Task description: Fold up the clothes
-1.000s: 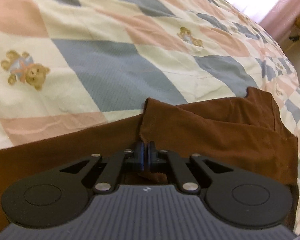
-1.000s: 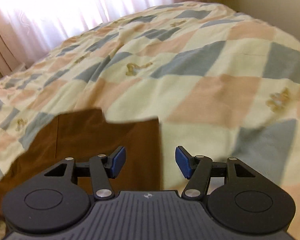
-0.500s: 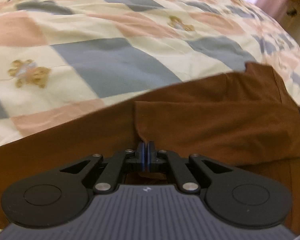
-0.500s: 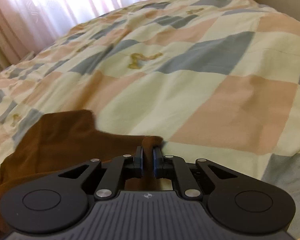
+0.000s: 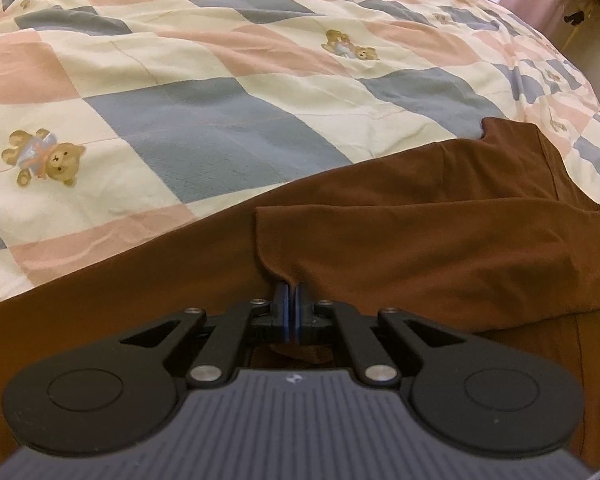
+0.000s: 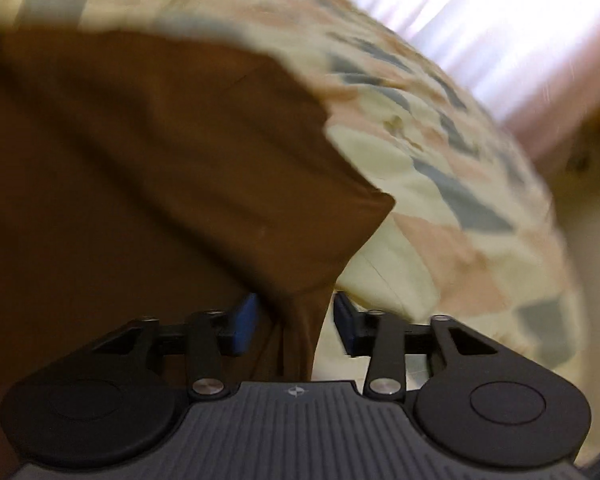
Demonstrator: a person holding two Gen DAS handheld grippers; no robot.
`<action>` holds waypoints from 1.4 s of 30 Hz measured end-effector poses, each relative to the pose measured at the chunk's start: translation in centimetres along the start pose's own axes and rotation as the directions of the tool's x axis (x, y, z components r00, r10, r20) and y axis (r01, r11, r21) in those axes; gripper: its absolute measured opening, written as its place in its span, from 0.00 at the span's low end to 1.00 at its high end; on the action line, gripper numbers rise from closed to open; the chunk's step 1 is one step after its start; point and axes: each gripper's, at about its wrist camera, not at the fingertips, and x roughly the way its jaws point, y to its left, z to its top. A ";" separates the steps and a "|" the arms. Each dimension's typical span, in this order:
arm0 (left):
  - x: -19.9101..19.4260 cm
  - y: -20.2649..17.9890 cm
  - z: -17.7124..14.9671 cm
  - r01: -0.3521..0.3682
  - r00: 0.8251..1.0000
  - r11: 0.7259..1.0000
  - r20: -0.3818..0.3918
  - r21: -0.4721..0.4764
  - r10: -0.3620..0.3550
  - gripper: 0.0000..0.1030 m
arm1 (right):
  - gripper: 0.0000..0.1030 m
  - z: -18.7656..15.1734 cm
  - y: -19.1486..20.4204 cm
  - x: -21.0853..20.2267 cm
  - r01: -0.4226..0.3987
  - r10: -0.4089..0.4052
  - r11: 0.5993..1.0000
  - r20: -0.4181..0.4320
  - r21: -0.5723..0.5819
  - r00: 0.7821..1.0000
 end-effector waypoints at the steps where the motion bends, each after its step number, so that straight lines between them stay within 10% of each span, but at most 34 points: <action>1: 0.0 -0.1 0.0 0.000 1.000 1.000 0.000 0.007 0.000 0.00 | 0.00 -0.4 0.5 0.3 0.023 -0.023 0.999 0.000 -0.031 1.000; 9: 0.8 -1.1 -0.5 -0.020 1.000 0.998 -0.019 0.058 0.021 0.00 | 0.02 -3.1 1.6 2.2 0.088 -0.094 0.982 -0.033 -0.168 0.995; 14: 1.0 -0.5 -0.6 -0.010 1.000 1.000 -0.024 0.013 0.011 0.01 | 0.48 -2.4 1.2 0.5 0.106 -0.105 0.988 0.018 -0.113 0.994; 19: 1.2 -0.6 -0.7 -0.015 1.000 1.000 -0.024 0.021 0.015 0.01 | 0.28 -4.9 1.5 -0.5 0.088 -0.095 0.989 -0.052 -0.118 0.994; 31: 1.2 2.5 -0.7 0.108 0.993 0.977 -0.024 -0.182 -0.114 0.25 | 0.38 -3.2 2.0 -2.3 0.136 -0.135 0.990 -0.034 0.038 0.990; 35: 1.5 3.0 -0.5 0.112 0.992 0.948 -0.022 -0.299 -0.124 0.00 | 0.39 -2.5 2.6 -2.0 0.120 -0.119 0.991 -0.022 0.064 0.993; 42: -4.0 -8.4 1.5 0.021 0.987 1.000 0.162 0.003 -0.021 0.00 | 0.39 -1.8 1.0 -2.6 0.117 -0.119 0.986 0.007 0.119 0.993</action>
